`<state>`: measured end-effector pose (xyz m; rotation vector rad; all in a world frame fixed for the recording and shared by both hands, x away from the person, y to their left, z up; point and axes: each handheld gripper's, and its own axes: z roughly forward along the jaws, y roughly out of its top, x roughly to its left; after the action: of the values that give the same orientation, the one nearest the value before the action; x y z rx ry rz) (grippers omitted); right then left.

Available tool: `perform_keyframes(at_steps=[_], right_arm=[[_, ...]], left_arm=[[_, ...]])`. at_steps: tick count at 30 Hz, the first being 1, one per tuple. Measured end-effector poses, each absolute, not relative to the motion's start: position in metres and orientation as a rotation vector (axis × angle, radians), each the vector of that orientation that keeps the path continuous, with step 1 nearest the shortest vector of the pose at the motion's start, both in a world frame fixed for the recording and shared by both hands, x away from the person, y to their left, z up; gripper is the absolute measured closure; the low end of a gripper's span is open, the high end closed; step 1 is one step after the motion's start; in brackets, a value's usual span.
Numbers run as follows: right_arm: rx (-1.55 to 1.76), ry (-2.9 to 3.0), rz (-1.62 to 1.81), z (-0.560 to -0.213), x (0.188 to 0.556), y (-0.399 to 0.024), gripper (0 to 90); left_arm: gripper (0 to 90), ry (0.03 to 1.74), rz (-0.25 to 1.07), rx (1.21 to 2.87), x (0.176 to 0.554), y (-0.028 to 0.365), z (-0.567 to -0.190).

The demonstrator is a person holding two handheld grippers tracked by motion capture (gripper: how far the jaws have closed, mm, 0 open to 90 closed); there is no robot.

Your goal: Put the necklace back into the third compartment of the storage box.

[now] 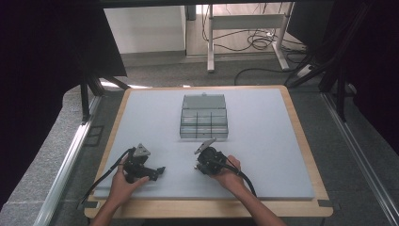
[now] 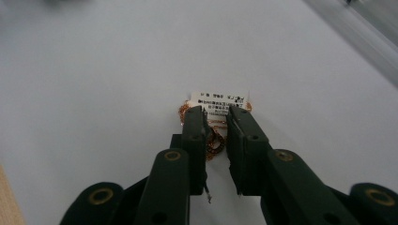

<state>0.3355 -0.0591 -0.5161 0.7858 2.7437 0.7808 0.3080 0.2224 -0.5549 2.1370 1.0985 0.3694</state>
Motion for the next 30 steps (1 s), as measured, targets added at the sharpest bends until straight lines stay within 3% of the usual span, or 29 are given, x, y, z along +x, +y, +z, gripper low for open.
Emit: perform_keyframes(at_steps=[16,30], right_arm=[[0.82,2.762,0.823,-0.515,0.339,-0.064,78.6],[0.85,2.699,1.017,-0.482,0.338,-0.078,78.6]], left_arm=[[0.8,1.097,0.368,2.14,0.308,0.223,-0.555],[0.8,1.099,0.367,2.138,0.308,0.222,-0.555]])
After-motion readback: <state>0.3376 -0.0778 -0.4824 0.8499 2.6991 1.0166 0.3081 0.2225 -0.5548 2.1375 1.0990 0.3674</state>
